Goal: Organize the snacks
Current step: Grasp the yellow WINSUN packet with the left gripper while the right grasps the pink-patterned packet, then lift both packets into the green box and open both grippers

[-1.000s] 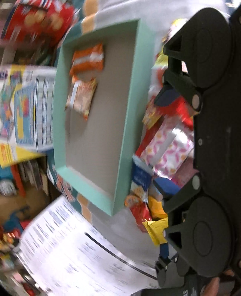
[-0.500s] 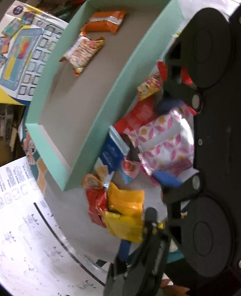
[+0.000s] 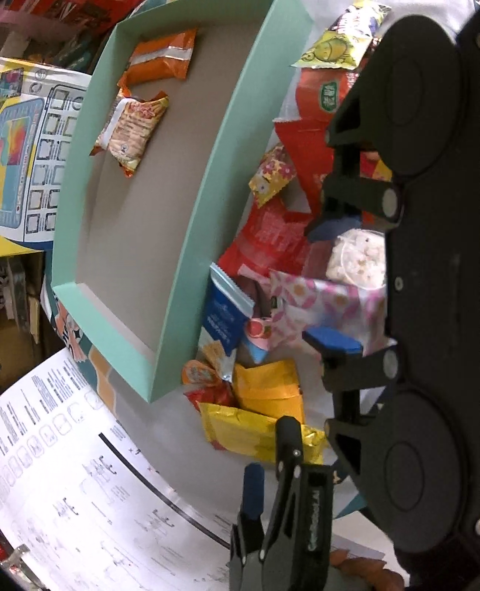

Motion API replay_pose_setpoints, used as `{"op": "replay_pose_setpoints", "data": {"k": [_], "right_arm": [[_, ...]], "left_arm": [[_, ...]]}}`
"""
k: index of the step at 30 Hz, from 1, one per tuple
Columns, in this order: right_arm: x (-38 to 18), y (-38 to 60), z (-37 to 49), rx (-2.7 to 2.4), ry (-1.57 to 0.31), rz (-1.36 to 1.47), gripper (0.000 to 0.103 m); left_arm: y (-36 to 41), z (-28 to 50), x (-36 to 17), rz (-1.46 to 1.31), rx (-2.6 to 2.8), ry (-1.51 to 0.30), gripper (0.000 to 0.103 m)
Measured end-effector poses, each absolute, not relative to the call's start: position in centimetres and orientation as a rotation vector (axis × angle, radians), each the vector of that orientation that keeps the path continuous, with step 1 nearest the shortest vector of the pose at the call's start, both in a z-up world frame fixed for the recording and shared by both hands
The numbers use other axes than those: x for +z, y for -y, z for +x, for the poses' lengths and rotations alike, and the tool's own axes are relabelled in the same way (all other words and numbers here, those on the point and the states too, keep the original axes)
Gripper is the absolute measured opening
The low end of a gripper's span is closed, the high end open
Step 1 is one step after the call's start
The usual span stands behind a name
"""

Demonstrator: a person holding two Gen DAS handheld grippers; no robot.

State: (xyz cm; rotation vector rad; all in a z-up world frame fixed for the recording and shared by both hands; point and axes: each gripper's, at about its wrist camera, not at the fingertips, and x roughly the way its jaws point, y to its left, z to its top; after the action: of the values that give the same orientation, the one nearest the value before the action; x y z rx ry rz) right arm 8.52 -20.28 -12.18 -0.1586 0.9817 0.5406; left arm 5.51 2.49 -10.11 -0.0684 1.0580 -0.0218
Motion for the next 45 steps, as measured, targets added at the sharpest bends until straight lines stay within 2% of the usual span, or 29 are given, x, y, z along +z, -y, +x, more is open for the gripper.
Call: {"op": "replay_pose_setpoints", "data": {"k": [3,5,6,7,10,19,23,26,28,32,36,45], "right_arm": [[-12.3,20.0,8.0,0.554,-0.971,-0.184,0.054],[-12.1,19.4,7.6,0.557,-0.958,-0.220,0.054],[-11.9,19.1,7.4,0.559,-0.953,-0.231,0.054],[-11.8,18.8,7.2,0.563,-0.952,-0.231,0.054],[-11.4,18.0,6.8,0.565,-0.972,-0.201,0.054],[-13.1,17.1,6.2,0.463,-1.123,0.019,0.054],[-13.6,16.4,6.7,0.369,-1.126,0.054,0.054],[-13.5,14.7,7.1,0.330,-1.094,0.011,0.054],[-13.8,13.5,6.8,0.313,-1.082,-0.028,0.062],[-14.4,11.9,5.8,0.282,-1.045,-0.138,0.062],[-14.6,11.3,5.1,0.294,-0.997,-0.219,0.050],[-12.1,15.6,4.3,0.364,-1.014,-0.037,0.050]], "left_arm": [[-2.6,5.6,-10.8,-0.081,-0.012,-1.087,0.079],[-2.8,6.2,-11.3,-0.114,0.000,-1.113,0.074],[-3.1,6.4,-11.4,-0.141,0.004,-1.119,0.071],[-3.4,6.6,-11.5,-0.169,0.003,-1.119,0.062],[-3.6,6.9,-11.4,-0.168,-0.025,-1.096,0.054],[-5.5,5.0,-11.0,-0.128,-0.082,-1.076,0.053],[-6.4,4.7,-11.7,-0.154,-0.093,-1.088,0.054],[-6.6,4.5,-11.8,-0.156,-0.106,-1.075,0.055],[-6.9,4.4,-11.8,-0.169,-0.111,-1.071,0.055],[-7.3,4.7,-11.9,-0.184,-0.090,-1.060,0.055],[-6.9,4.8,-12.0,-0.151,-0.079,-1.040,0.052],[-7.2,2.7,-9.9,-0.161,-0.133,-1.020,0.052]]}}
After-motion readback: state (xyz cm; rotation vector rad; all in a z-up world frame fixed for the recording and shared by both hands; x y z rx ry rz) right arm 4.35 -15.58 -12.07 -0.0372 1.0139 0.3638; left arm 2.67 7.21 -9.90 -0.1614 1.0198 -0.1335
